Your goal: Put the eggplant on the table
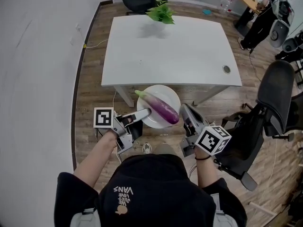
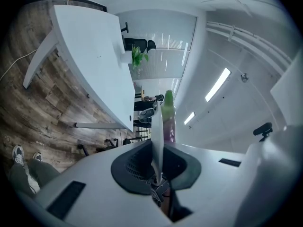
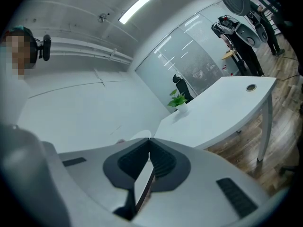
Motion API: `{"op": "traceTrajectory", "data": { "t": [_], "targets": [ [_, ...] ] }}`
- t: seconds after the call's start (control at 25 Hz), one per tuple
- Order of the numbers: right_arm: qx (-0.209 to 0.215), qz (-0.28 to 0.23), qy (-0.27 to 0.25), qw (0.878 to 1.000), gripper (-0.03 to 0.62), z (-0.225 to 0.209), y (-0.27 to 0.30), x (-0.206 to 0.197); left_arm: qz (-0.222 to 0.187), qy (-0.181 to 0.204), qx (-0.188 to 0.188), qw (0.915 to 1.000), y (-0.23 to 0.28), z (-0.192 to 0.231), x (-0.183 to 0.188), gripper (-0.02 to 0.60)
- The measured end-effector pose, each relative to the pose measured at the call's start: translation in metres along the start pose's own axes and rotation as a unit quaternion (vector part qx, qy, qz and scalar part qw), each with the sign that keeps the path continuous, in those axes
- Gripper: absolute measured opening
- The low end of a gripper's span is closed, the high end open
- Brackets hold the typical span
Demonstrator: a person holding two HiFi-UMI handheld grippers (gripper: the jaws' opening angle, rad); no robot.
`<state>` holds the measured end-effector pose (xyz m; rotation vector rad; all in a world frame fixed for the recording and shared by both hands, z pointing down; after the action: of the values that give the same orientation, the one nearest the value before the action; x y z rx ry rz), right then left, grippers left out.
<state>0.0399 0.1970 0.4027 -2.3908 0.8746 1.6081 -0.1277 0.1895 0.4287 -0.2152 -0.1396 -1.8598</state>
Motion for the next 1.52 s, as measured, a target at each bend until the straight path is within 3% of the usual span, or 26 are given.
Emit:
{"op": "traceTrajectory", "data": {
  "t": [0.4,1.12,1.52],
  "targets": [
    [0.001,0.0,-0.002,1.0,0.018,-0.007,0.01,0.002,-0.001,-0.003,-0.006,1.0,0.005,0.002,0.01,0.028],
    [0.025,0.011,-0.007,1.0,0.018,-0.081,0.062,0.055,-0.03,0.01,-0.013,0.9994,0.074,-0.015,0.076,0.028],
    [0.041,0.018,-0.01,0.999,0.018,-0.114,0.082,0.064,-0.048,0.008,-0.013,0.9987,0.099,-0.01,0.098,0.028]
  ]
}}
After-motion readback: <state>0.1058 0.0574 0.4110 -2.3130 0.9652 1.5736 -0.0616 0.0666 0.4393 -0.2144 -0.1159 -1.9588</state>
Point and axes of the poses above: the fingertips, and each gripper's own axes: y forward along the fingers, z to its left, x out of its top, the point moved 3 cm from there along -y, backward along the fingers, and after that the axes turned 15 degrees about -y, right-handed, at the moved point
